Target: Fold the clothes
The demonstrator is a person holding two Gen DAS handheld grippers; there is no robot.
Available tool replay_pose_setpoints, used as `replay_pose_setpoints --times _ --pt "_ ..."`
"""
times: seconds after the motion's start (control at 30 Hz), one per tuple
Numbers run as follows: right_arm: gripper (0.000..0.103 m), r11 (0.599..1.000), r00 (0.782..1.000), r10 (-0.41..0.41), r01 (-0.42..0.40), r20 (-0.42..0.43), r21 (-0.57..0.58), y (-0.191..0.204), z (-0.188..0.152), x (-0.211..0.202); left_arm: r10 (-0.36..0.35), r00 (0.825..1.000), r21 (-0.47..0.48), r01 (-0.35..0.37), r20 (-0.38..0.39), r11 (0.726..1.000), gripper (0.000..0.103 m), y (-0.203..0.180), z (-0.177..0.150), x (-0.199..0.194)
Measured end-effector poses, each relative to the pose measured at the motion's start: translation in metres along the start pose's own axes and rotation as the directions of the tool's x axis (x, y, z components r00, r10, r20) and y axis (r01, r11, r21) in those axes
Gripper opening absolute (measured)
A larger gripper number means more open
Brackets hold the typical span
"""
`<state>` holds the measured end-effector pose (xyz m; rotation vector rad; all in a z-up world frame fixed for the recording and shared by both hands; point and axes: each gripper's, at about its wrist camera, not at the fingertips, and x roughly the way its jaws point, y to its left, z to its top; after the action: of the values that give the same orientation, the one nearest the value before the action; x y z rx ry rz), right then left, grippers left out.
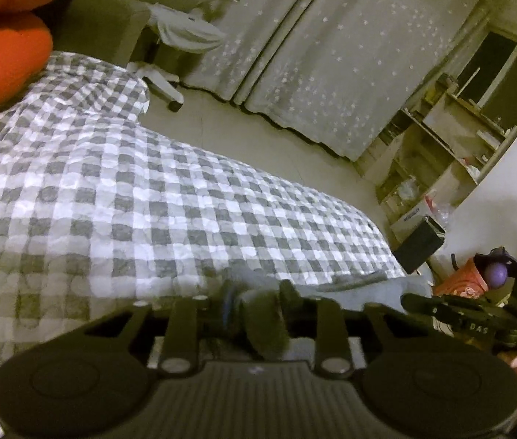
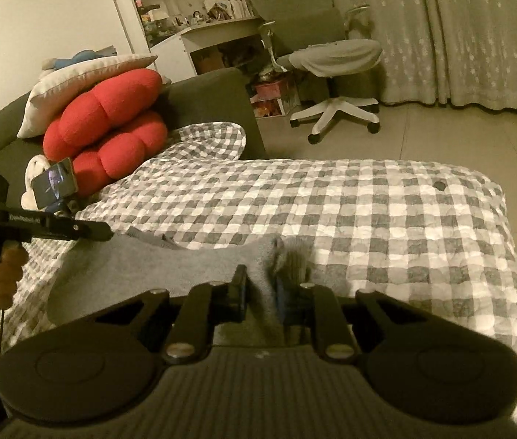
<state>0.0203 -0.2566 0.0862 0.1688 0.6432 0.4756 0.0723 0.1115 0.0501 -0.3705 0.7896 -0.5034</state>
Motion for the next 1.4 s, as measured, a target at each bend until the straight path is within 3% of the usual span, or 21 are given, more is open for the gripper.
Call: replay_pose_setpoints --times 0.13,0.3,0.43,0.53,0.77,0.9,1.13,1.33,1.4 --pt "0.021 1.000 1.000 0.010 -0.010 0.000 -0.002 -0.002 -0.001 0.000 0.012 1.000 -0.053 -0.012 -0.002 0.999 0.039 0.006 0.000 -0.007" --pt "0.022 1.000 1.000 0.008 -0.008 0.003 0.001 -0.004 0.000 0.002 0.074 0.997 -0.015 -0.074 -0.012 0.997 0.036 -0.011 -0.006 0.003" --pt "0.019 1.000 1.000 -0.016 0.016 -0.010 -0.020 0.001 -0.001 0.008 0.117 0.993 0.029 -0.116 -0.011 0.993 0.016 -0.018 -0.011 0.015" --pt "0.016 0.997 0.999 -0.040 0.040 -0.005 -0.061 0.009 -0.002 0.008 0.113 0.994 0.045 -0.113 0.012 0.993 0.012 -0.021 -0.011 0.013" --pt "0.015 0.994 0.995 -0.058 0.066 0.085 -0.092 0.017 -0.001 -0.009 0.060 0.988 0.087 -0.073 0.139 0.994 0.011 -0.035 -0.006 -0.006" --pt "0.015 0.993 0.990 -0.082 0.091 0.119 -0.075 0.014 0.003 -0.010 0.100 0.986 0.077 -0.110 0.132 0.991 0.011 -0.030 -0.003 0.003" --pt "0.015 0.984 0.987 -0.156 0.159 0.048 -0.077 0.015 -0.001 0.017 0.134 0.981 0.099 -0.149 0.140 0.984 0.011 -0.031 -0.002 0.017" --pt "0.015 0.983 0.982 -0.169 0.174 0.084 -0.060 0.016 0.000 0.011 0.149 0.977 0.095 -0.164 0.151 0.982 0.012 -0.032 0.000 0.026" --pt "0.015 0.981 0.982 -0.183 0.186 0.053 -0.049 0.012 -0.001 0.016 0.167 0.977 0.100 -0.180 0.133 0.978 0.013 -0.033 -0.001 0.032"
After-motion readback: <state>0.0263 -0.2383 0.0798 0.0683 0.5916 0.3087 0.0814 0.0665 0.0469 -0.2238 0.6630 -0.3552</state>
